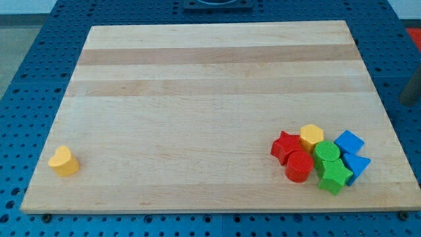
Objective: Place your arm at the top right of the heart
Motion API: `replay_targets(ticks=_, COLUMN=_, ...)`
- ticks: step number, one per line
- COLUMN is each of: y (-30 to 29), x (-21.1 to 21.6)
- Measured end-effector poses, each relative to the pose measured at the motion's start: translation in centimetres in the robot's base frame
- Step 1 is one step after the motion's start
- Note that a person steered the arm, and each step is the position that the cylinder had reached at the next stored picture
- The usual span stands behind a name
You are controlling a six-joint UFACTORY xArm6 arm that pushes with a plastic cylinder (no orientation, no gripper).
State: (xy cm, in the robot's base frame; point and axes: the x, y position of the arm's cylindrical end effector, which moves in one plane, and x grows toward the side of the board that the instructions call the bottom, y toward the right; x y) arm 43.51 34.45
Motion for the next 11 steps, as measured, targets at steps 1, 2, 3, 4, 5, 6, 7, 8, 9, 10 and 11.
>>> replay_targets(ticks=1, y=-1.3, x=-0.8)
replay_targets(ticks=2, y=-9.6, x=-3.3)
replay_targets(ticks=3, y=-21.8, x=-4.3)
replay_targets(ticks=4, y=-35.0, x=-4.3)
replay_targets(ticks=5, y=-48.6, x=-4.3)
replay_targets(ticks=6, y=-60.6, x=-3.7)
replay_targets(ticks=7, y=-64.9, x=-2.6)
replay_targets(ticks=8, y=-64.9, x=-2.3)
replay_targets(ticks=9, y=-64.9, x=2.4)
replay_targets(ticks=10, y=-64.5, x=6.1)
replay_targets(ticks=11, y=-60.6, x=6.8)
